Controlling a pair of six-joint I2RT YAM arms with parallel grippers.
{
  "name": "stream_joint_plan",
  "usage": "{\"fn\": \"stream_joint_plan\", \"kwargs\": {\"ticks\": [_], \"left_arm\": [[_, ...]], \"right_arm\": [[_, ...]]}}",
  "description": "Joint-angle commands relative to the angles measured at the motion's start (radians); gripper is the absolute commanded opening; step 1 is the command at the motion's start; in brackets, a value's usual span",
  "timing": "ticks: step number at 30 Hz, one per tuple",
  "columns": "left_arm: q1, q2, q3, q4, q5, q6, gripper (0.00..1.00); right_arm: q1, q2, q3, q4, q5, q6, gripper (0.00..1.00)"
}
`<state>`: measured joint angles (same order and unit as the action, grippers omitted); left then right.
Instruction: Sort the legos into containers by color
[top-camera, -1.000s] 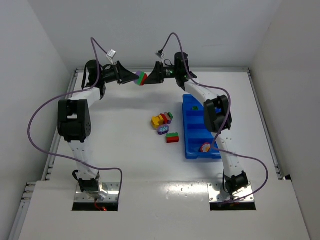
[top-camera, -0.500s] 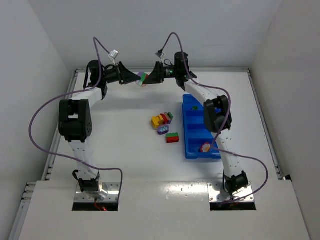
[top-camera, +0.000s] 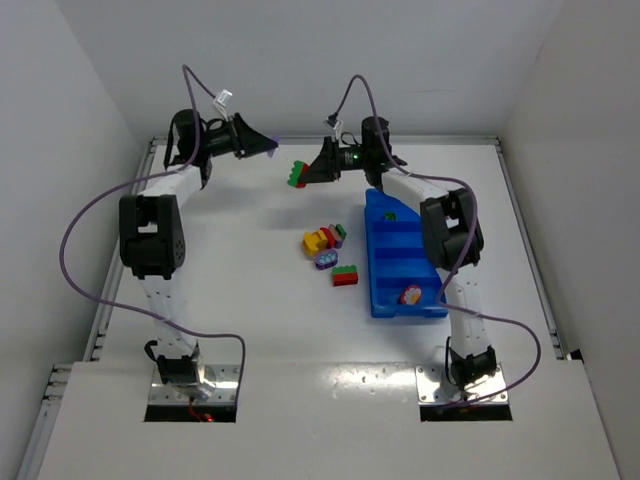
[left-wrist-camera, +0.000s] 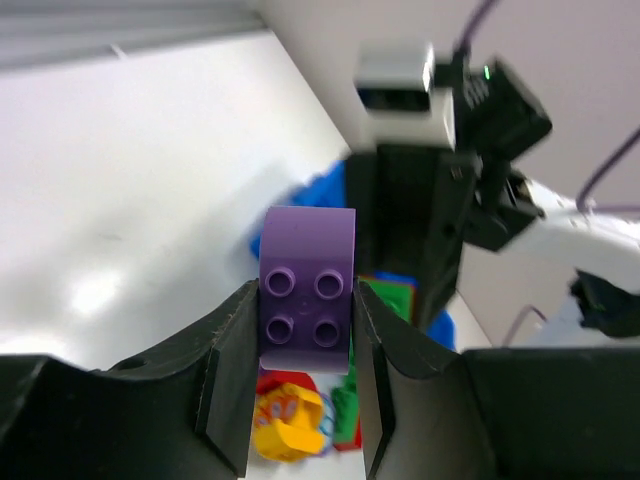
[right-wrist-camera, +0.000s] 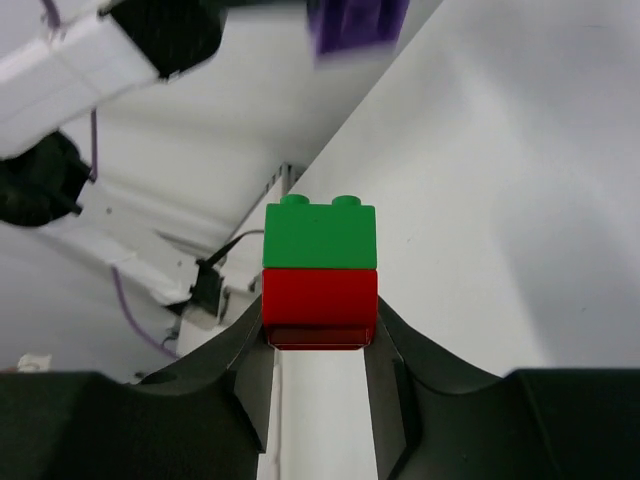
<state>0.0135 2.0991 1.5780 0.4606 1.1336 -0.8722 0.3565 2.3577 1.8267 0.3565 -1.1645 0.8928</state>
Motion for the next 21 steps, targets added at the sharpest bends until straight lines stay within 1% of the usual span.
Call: {"fn": "stream_joint_plan", "kwargs": {"ticks": [1,4,6,8,9,10,11,12,13,14,15,16,17,18,19,20,21], "left_arm": [[0.054,-0.019,0.057,0.044,-0.084,0.029,0.00],[0.054,-0.028,0.057,0.044,-0.084,0.029,0.00],[0.054,-0.050,0.031,0.033,-0.084,0.038,0.00],[0.054,-0.073,0.008,-0.005,-0.106,0.068,0.00],[0.045,-0.106,-0.016,-0.031,-0.106,0.122,0.00],[0.045,-0.128,-0.029,-0.063,-0.124,0.165,0.00],[0.030,-0.149,-0.038,-0.154,-0.158,0.212,0.00],[0.017,-0.177,-0.052,-0.204,-0.181,0.266,0.00],[-0.012,-0.233,-0.081,-0.247,-0.211,0.370,0.00],[-0.030,-0.260,-0.091,-0.335,-0.278,0.421,0.00],[-0.049,-0.281,-0.101,-0.373,-0.313,0.465,0.00],[-0.088,-0.301,-0.113,-0.402,-0.348,0.502,0.00],[-0.108,-0.330,-0.113,-0.430,-0.388,0.562,0.00],[-0.130,-0.330,-0.113,-0.488,-0.479,0.591,0.00],[-0.180,-0.330,-0.087,-0.529,-0.521,0.626,0.00],[-0.204,-0.330,-0.067,-0.590,-0.549,0.686,0.00],[-0.227,-0.318,-0.053,-0.612,-0.589,0.705,0.00]], "right_arm": [[-0.007,-0.115,-0.067,0.033,-0.096,-0.028,0.00],[-0.017,-0.144,-0.103,0.024,-0.096,-0.040,0.00],[-0.027,-0.170,-0.124,0.024,-0.106,-0.049,0.00],[-0.037,-0.193,-0.136,-0.045,-0.106,-0.109,0.00],[-0.051,-0.225,-0.147,-0.133,-0.095,-0.144,0.00],[-0.066,-0.244,-0.147,-0.202,-0.095,-0.260,0.00],[-0.076,-0.262,-0.147,-0.285,-0.063,-0.337,0.00],[-0.076,-0.285,-0.147,-0.377,-0.041,-0.424,0.00],[-0.089,-0.334,-0.147,-0.557,-0.014,-0.513,0.00],[-0.102,-0.362,-0.156,-0.635,0.043,-0.672,0.00],[-0.102,-0.391,-0.165,-0.695,0.073,-0.737,0.00],[-0.112,-0.420,-0.200,-0.773,0.103,-0.788,0.00],[-0.126,-0.481,-0.225,-0.792,0.144,-0.839,0.00],[-0.126,-0.510,-0.248,-0.809,0.169,-0.853,0.00],[-0.143,-0.538,-0.289,-0.844,0.231,-0.871,0.00],[-0.158,-0.602,-0.315,-0.844,0.268,-0.882,0.00],[-0.168,-0.636,-0.366,-0.859,0.308,-0.894,0.00]]}}
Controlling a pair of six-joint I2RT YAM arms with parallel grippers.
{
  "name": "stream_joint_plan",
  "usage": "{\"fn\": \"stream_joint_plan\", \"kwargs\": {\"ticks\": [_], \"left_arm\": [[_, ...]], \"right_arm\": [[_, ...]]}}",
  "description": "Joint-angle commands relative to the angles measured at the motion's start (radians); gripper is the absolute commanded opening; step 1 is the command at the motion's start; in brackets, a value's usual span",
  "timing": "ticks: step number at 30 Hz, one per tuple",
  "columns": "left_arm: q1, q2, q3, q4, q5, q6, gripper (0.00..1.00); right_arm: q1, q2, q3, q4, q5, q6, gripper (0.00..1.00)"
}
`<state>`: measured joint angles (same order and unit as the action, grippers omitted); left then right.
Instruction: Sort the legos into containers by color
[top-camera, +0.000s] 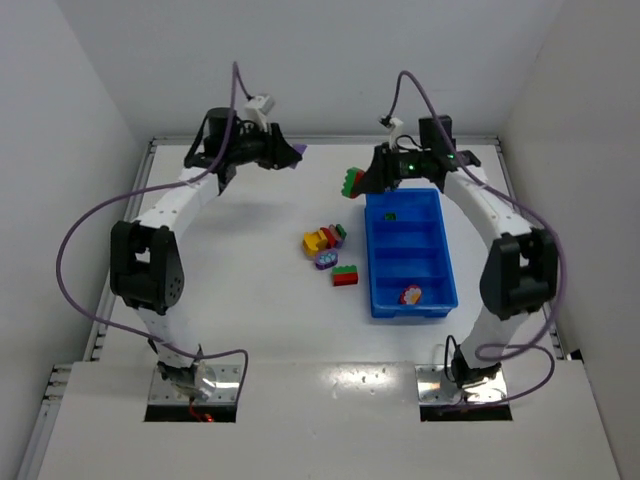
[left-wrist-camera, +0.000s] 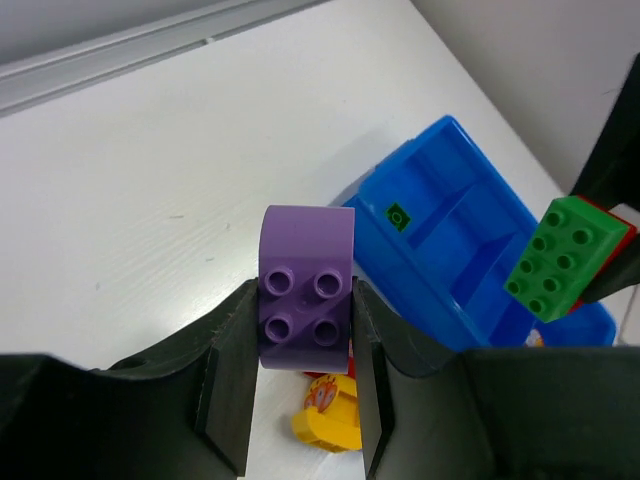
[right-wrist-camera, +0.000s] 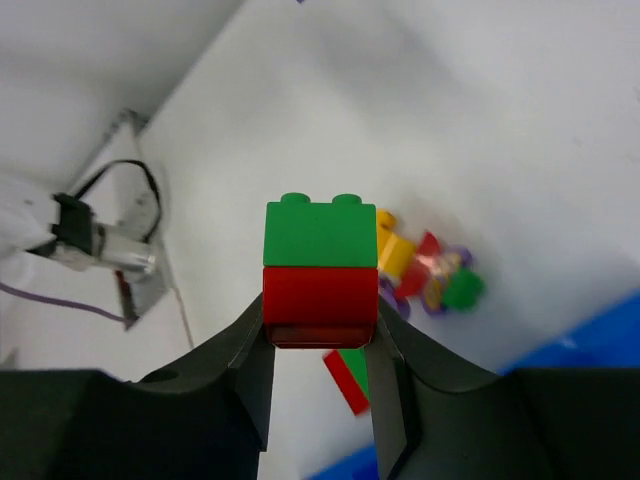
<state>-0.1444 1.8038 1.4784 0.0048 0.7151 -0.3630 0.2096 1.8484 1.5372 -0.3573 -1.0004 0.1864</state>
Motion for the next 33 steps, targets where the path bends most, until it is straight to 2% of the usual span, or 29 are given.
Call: {"fn": "stream_joint_plan", "kwargs": {"ticks": [1,6,7,10,12,13,17,21,27,33], "left_arm": [[-0.089,-0.023,0.069,-0.172,-0.181,0.209,0.00],[-0.213,0.043,0.123,-0.229,-0.163,0.251,0.00],[-0.278,0.080,0.152,-0.238,-0.163,0.269,0.01],[-0.335,0.132,0.206,-0.288,-0.163,0.297,0.01],[-0.362,0.170,0.267,-0.314,-0.134,0.309,0.02],[-0.386,0.216,0.296,-0.337,-0.120,0.334,0.06],[-0.455,0.342,0.479,-0.471,-0.108,0.386,0.07],[-0.520,0.391,0.554,-0.520,-0.140,0.433,0.07],[-0.610,0.440,0.574,-0.554,-0.232,0.516,0.07],[-0.621,0.495,0.611,-0.554,-0.290,0.562,0.07]], "right_arm": [[-0.021,-0.161,-0.103,-0.146,0.184,-0.188,0.00],[-0.073,-0.375,-0.285,-0.120,0.540,-0.124,0.00],[-0.082,-0.475,-0.360,-0.120,0.701,-0.067,0.00],[-0.093,-0.570,-0.429,-0.120,0.895,-0.016,0.00],[-0.104,-0.624,-0.475,-0.138,0.969,0.014,0.00],[-0.119,-0.662,-0.485,-0.150,1.020,0.046,0.00],[-0.185,-0.724,-0.520,-0.219,1.068,0.100,0.00],[-0.240,-0.744,-0.540,-0.249,1.077,0.113,0.00],[-0.296,-0.762,-0.551,-0.258,1.048,0.122,0.00],[-0.335,-0.762,-0.551,-0.267,0.973,0.131,0.00]]}}
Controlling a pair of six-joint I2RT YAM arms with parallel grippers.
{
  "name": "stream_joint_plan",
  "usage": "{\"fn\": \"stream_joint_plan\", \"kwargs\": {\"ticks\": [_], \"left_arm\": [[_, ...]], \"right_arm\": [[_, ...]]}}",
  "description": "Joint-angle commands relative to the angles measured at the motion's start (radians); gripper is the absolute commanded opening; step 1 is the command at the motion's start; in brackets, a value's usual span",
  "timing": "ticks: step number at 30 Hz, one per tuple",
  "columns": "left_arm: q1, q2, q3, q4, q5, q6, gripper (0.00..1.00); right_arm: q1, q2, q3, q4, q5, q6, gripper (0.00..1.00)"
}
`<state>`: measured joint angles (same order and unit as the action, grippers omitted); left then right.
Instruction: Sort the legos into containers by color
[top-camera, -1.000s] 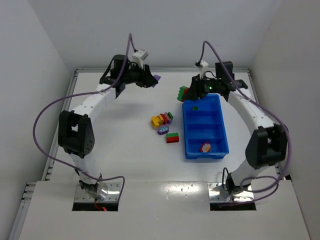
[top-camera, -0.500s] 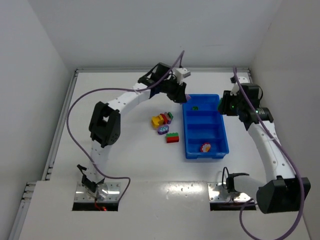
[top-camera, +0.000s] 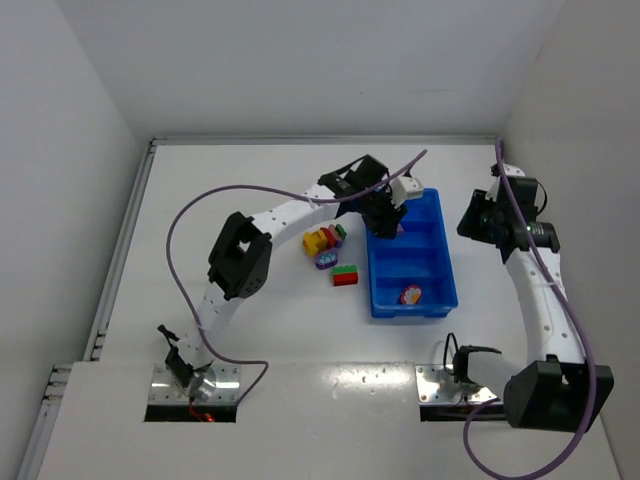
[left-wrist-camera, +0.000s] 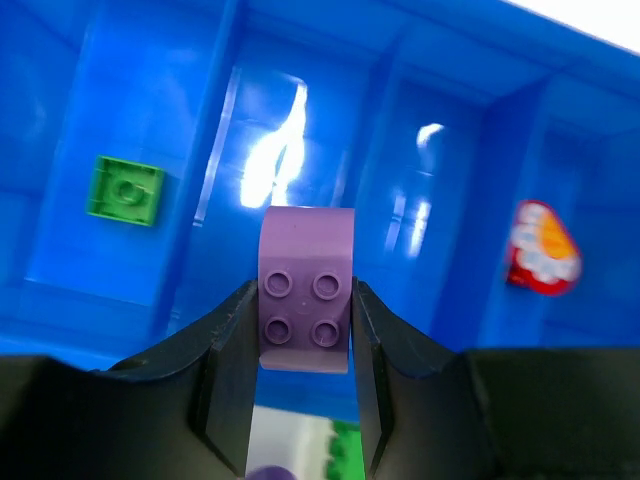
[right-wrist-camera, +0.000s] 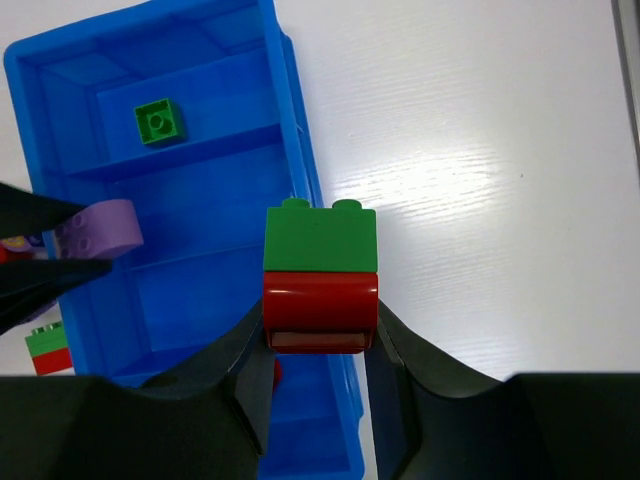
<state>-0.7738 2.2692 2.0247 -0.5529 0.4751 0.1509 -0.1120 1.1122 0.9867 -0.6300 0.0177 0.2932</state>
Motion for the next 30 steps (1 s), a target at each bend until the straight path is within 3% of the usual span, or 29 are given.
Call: {"fn": "stream_joint_plan", "kwargs": {"ticks": [1,11,24,30], "left_arm": [[0.008,0.039,0.075,0.004,-0.064,0.059,0.07],[0.008,0.128,0.174,0.004,-0.112,0.113,0.11],[-0.001,0.128,0.192,-0.039,-0.012,0.144,0.11],[-0.001,0.119,0.172,-0.048,0.003,0.164,0.39]], "right_arm": [[-0.026,-0.026,0.000,0.006,-0.054,0.024,0.00],[-0.075,-0.017,0.009,-0.005,-0.150,0.024,0.00],[-0.112,0.020,-0.002,0.004,-0.234,0.015,0.00],[-0.121,0.038,-0.002,0.004,-0.263,0.015,0.00]]}}
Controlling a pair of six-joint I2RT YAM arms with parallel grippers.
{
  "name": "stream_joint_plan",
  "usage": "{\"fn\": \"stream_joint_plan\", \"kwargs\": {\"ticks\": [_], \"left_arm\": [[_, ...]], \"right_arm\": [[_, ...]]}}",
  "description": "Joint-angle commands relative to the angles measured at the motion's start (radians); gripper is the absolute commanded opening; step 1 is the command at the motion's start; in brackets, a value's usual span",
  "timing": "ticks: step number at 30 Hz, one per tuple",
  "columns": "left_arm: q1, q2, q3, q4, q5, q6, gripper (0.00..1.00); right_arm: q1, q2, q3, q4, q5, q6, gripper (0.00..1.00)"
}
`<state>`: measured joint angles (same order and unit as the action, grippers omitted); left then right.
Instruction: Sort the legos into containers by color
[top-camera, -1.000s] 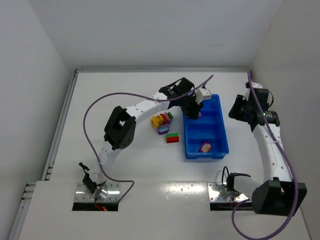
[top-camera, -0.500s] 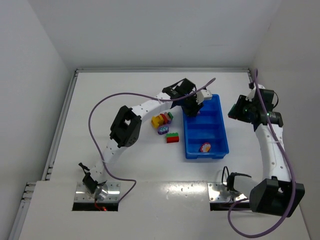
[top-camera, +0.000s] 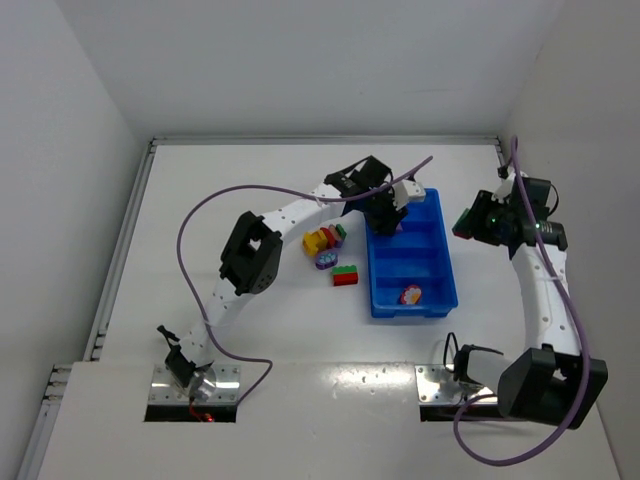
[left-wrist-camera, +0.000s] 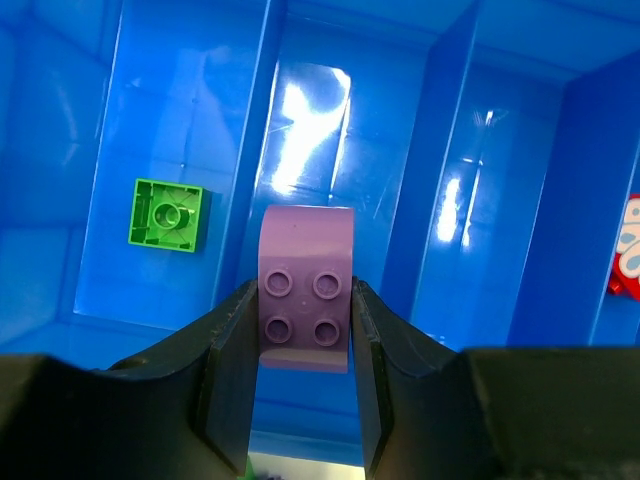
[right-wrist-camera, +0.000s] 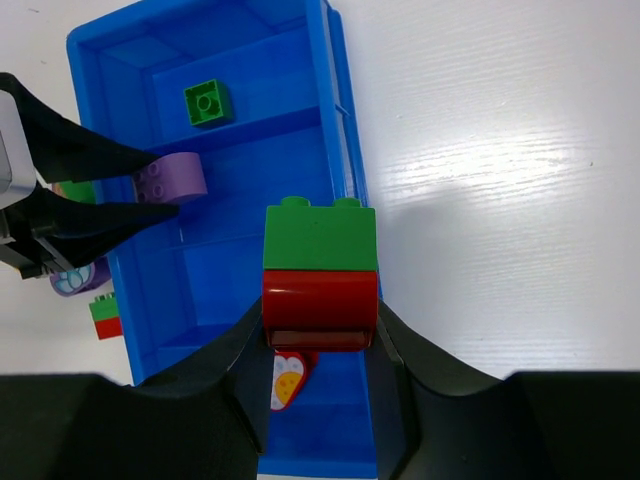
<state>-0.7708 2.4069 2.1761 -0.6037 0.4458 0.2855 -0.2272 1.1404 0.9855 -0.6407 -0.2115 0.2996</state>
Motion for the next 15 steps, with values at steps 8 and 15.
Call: {"fn": "stream_joint_plan", "kwargs": {"ticks": [8,15], "left_arm": [[-0.004,-0.019,0.021,0.002,0.051,0.029,0.87],[0.077,-0.113,-0.034,0.178,0.215,-0.182,0.88]], "right_arm": [[-0.015,0.019,-0.010,0.033,-0.075,0.009,0.00],[-0.015,0.019,-0.031,0.108,-0.210,-0.033,0.00]]}}
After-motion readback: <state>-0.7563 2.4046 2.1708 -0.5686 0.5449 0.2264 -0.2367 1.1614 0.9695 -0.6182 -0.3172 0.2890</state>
